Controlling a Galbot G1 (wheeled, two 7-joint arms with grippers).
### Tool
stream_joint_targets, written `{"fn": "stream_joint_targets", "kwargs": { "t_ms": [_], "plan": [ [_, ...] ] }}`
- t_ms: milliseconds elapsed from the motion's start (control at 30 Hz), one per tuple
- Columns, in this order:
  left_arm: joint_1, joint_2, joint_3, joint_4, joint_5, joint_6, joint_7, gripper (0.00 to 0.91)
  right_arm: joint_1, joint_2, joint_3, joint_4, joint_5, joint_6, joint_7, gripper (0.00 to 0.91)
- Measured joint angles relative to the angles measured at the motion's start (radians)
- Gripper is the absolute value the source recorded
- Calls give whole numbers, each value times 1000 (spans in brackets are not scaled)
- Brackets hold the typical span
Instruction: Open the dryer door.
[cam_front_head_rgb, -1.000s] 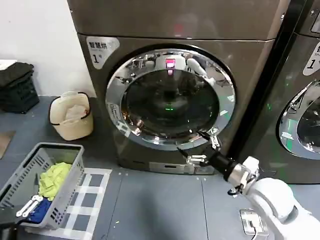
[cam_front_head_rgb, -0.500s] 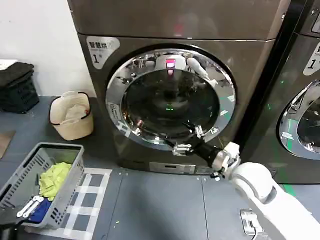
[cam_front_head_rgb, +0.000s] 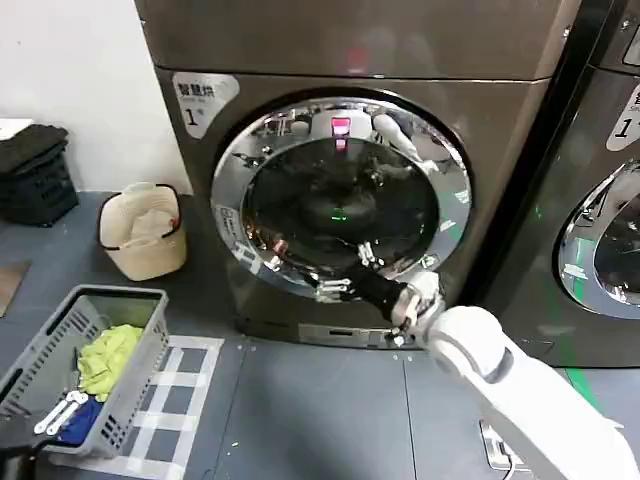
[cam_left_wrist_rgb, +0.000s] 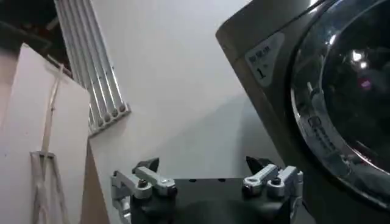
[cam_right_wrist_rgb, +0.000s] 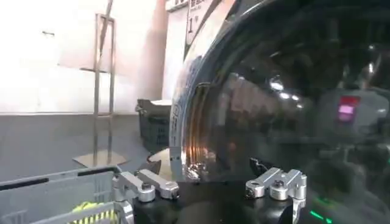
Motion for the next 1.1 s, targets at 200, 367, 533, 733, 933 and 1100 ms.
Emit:
{"fn": "stream_joint_targets", "kwargs": {
  "t_ms": [200, 367, 533, 733, 933, 1100],
  "plan": [
    [0, 0, 0, 2, 0, 0, 0, 907, 38, 24, -34, -34, 0, -3, 3, 907],
    [-1, -1, 1, 2, 1, 0, 1, 907, 61, 39, -53, -60, 0, -3, 3, 907],
    [-2, -1, 2, 4, 2, 0, 1, 907, 82, 59, -71, -94, 1, -4, 1, 907],
    [-2, -2, 5, 5, 5, 0, 1, 907, 107, 85, -91, -135, 1, -6, -5, 907],
    [-3, -2, 5, 9, 5, 0, 1, 907, 131, 110, -116, -170, 2, -7, -8, 907],
    [-4, -2, 5, 9, 5, 0, 1, 907, 146, 125, -135, -192, 3, -8, -10, 907]
  ]
}}
